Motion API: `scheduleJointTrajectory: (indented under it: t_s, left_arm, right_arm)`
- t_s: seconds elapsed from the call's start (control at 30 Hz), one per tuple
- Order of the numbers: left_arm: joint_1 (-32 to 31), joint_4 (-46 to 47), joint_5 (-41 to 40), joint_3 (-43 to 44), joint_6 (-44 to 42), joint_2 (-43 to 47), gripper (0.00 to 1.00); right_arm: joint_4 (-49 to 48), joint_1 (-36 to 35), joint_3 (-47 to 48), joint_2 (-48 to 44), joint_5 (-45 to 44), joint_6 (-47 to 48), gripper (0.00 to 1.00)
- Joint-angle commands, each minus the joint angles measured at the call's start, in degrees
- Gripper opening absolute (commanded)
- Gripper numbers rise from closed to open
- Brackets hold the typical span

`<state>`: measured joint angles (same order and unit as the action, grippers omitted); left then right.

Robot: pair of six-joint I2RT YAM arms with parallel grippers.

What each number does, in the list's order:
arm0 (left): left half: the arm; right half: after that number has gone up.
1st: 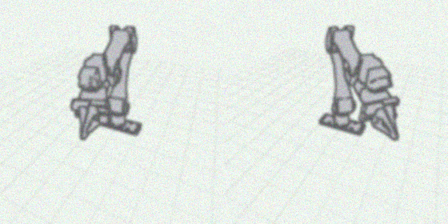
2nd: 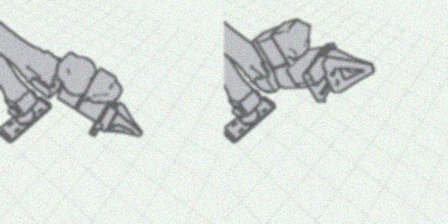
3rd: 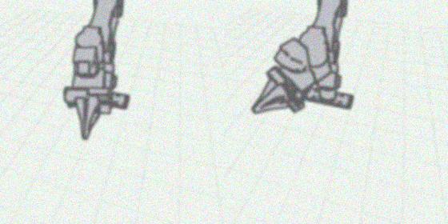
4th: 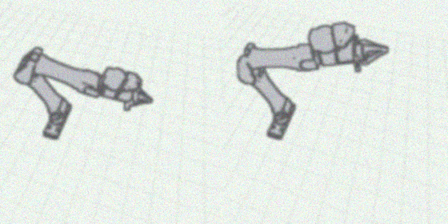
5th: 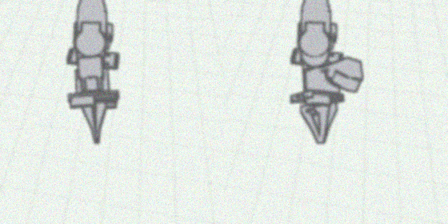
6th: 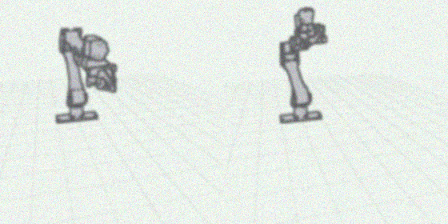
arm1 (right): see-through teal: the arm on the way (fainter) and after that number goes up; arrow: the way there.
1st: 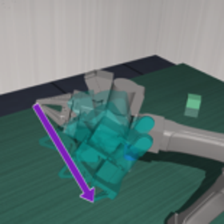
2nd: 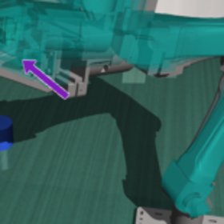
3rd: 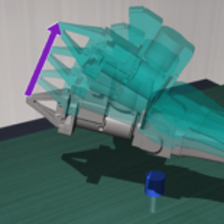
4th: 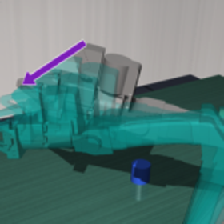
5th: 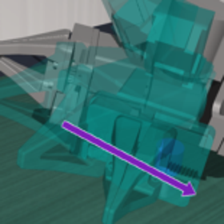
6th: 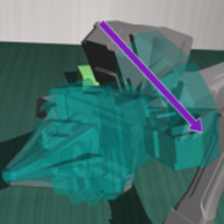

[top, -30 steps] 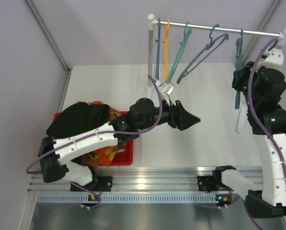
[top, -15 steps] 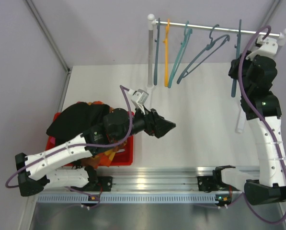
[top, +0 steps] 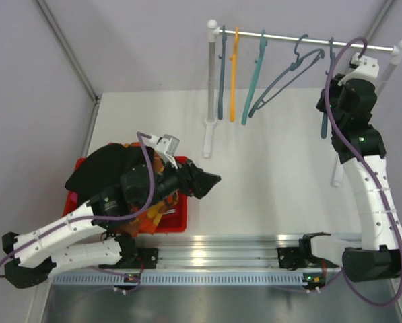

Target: Remove the trousers from the hanger

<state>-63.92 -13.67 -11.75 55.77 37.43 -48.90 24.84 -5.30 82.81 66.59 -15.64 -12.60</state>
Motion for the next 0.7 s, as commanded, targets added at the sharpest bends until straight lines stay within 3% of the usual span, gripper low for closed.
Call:
scheduleJointTrajectory:
  t_s: [0.0,0.2,0.3,0.33,0.37,0.43,0.53,0.67]
  left_arm:
    - [-0.2,-3.6,-4.3,-0.8,0.4,3.5,0.83]
    - [-0.2,-12.1,-10.6,-0.7,1.9,8.2,0.84]
    - [-0.2,-16.2,-14.7,-0.4,3.4,10.6,0.84]
    - [-0.2,-17.1,-15.6,-0.2,3.6,11.2,0.84]
    - [-0.2,-19.4,-16.5,0.1,3.9,12.4,0.84]
    - [-0.2,-21.6,-19.4,0.7,4.8,13.6,0.85]
    - [-0.2,-25.8,-22.9,2.1,5.0,15.6,0.87]
    - [-0.2,-30.8,-26.7,5.7,4.5,16.3,0.91]
  right_arm:
    - [-3.8,0.6,-0.5,-0.8,-0.9,-0.2,0.0]
    - [-1.0,0.9,-0.5,0.1,-0.3,-0.7,0.0]
    - [1.6,0.9,1.1,0.5,0.2,-0.9,0.08]
    - [2.7,1.0,1.8,0.6,0.3,-0.9,0.13]
    - [3.7,1.0,3.4,0.6,0.3,-0.9,0.27]
    - [7.5,1.0,6.2,0.4,0.6,-0.8,0.44]
    - [13.9,1.0,9.4,0.5,1.0,-0.2,0.52]
    - [21.6,1.0,15.2,-0.2,-0.1,-0.8,0.75]
